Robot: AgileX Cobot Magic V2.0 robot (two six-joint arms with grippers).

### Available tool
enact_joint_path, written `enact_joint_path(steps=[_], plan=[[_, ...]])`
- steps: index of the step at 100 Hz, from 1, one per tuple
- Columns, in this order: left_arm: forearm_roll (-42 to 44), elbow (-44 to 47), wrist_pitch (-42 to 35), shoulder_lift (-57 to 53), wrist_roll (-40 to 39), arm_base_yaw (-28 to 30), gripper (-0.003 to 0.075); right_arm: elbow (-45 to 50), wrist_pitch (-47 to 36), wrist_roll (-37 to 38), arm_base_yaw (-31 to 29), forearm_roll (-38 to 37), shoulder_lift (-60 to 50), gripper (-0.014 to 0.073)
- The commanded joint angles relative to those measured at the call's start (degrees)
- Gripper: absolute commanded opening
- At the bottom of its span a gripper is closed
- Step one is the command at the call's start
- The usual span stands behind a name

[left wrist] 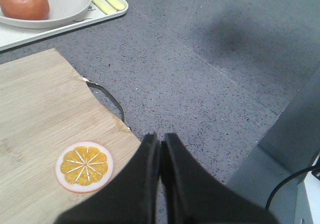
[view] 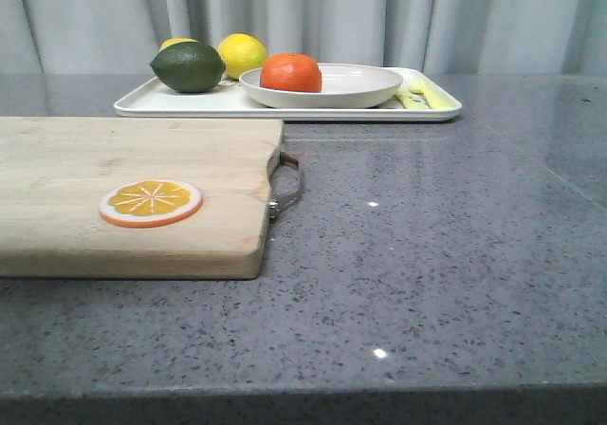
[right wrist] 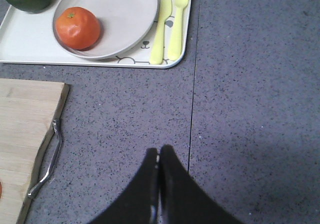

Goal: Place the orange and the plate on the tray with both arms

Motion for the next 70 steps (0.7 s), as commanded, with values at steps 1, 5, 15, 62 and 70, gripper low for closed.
enact_joint_path(steps=[1,5,15,62,70], plan=[[-0.48,0.02,-3.23,-3.40,-0.07,0.09,-0.0019,4.54,-7.69,-1.17,-0.05,-0.20,-6.44,-0.0060],[-0.78,0.90,-3.14,-4.68,-0.07,0.09,-0.0019,6.72,-8.98,-1.17,-0.05,-0.20,-9.08,-0.0060],[-0.75,2.78,-2.01,-8.55,-0.07,0.09,-0.0019,13.18,-11.84,-1.17,-0.05,-0.20,-15.03,-0.0060],[-0.80,9.36,5.74,-22.92,-0.07,0.09,-0.0019,35.37,-14.85,-1.17,-0.05,-0.15,-42.57,-0.0060],[-0.45,10.31,5.74,-25.57,-0.07,0.09,-0.0019,37.84,-15.51,-1.17,-0.05,-0.15,-46.43,-0.0060]])
